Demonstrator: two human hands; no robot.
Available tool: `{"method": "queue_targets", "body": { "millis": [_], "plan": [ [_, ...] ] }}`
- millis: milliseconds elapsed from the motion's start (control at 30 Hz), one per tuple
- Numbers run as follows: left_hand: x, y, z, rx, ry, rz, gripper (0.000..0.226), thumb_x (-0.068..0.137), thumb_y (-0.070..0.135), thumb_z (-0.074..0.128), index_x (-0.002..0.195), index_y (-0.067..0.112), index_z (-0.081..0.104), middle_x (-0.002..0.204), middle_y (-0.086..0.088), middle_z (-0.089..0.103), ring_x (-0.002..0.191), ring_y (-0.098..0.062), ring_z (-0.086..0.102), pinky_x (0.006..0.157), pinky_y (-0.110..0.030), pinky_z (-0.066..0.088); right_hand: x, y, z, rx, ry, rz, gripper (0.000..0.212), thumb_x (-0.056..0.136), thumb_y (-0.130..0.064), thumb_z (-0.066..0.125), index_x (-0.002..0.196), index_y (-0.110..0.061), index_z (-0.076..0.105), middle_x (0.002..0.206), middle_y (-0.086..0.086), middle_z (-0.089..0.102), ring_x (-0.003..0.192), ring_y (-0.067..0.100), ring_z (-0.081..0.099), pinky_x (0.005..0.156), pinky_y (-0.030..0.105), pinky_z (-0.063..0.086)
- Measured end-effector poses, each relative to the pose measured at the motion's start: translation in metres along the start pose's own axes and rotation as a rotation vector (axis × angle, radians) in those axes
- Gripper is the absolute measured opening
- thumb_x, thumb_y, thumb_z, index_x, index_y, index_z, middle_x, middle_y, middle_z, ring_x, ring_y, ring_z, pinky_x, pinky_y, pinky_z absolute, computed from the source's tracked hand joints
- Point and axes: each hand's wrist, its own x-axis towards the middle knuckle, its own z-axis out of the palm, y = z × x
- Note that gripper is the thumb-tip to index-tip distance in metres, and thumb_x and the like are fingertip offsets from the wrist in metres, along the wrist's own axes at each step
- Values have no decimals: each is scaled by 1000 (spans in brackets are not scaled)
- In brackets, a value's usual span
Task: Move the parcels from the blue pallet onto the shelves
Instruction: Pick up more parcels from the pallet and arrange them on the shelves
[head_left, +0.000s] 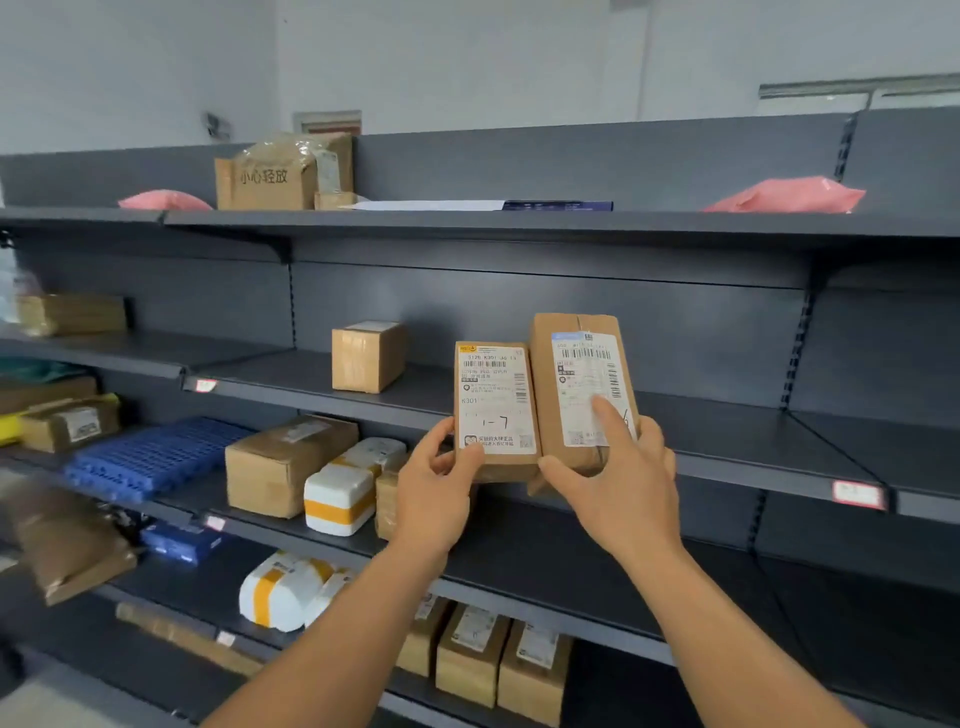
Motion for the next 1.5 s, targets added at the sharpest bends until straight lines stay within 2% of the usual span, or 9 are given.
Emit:
{"method": "queue_targets", "body": {
  "millis": [167, 300, 467, 700, 833, 967, 1167, 1300, 1500],
  "plan": [
    [49, -6, -35, -16, 80, -3, 36, 93, 26, 60, 126, 38, 49, 103, 12, 63, 97, -2, 57, 73, -19, 44, 44, -39, 43, 8, -52, -67, 84, 81, -61, 61, 149, -39, 19, 143, 1, 25, 126, 24, 29, 94, 36, 42],
    [91, -16, -69, -40, 123, -23, 41, 92, 26, 62, 131, 29, 53, 99, 11, 66, 96, -7, 62, 83, -31, 53, 68, -72, 83, -26, -73, -94, 84, 80, -64, 58, 149, -39, 18, 142, 4, 27, 125, 25, 30, 92, 37, 43],
    [143, -24, -117, -15, 132, -24, 41, 93, 25, 60, 132, 29, 50, 91, 15, 62, 85, -1, 59, 63, -17, 42, 105, -115, 136, -21, -95, -41, 83, 80, -66, 56, 149, -38, 19, 144, 8, 28, 129, 30, 29, 97, 42, 41],
    [200, -48, -166, 20, 84, -121, 31, 93, 27, 60, 124, 31, 55, 99, 11, 64, 92, -6, 61, 86, -33, 52, 162, -158, 193, -79, -87, 59, 81, 81, -69, 52, 148, -32, 26, 137, 15, 38, 123, 35, 36, 94, 41, 40],
    [218, -62, -180, 47, 57, -134, 24, 95, 27, 58, 117, 33, 56, 102, 12, 63, 93, -3, 58, 80, -28, 50, 182, -165, 227, -155, -103, 88, 80, 83, -71, 48, 148, -28, 29, 139, 18, 37, 123, 37, 36, 98, 43, 40],
    [233, -73, -190, 44, 45, -155, 27, 94, 29, 59, 121, 32, 57, 101, 14, 65, 95, -6, 60, 81, -30, 50, 195, -171, 251, -92, -126, 72, 52, 97, -39, 48, 146, -27, 32, 154, 12, 9, 130, 38, 35, 100, 45, 41],
    [247, -86, -198, 55, 59, -167, 26, 93, 30, 60, 118, 35, 57, 96, 18, 64, 92, -1, 58, 86, -33, 50, 196, -158, 282, 33, 54, -70, 37, 90, 0, 48, 120, -20, 43, 117, 5, 28, 81, 31, 54, 70, 38, 50],
    [249, -93, -198, 39, 46, -171, 30, 93, 29, 61, 123, 31, 57, 98, 18, 64, 90, 0, 59, 82, -28, 49, 204, -139, 299, -100, -91, -131, 54, 87, 4, 52, 134, -20, 37, 137, 6, 30, 97, 33, 55, 78, 39, 51],
    [242, -101, -190, 44, -13, -165, 35, 93, 28, 61, 127, 28, 56, 92, 18, 65, 84, 1, 61, 72, -22, 50, 183, -123, 308, -10, -243, -46, 54, 102, -26, 42, 152, -19, 24, 158, 4, 22, 139, 27, 32, 111, 38, 33]
  ]
}}
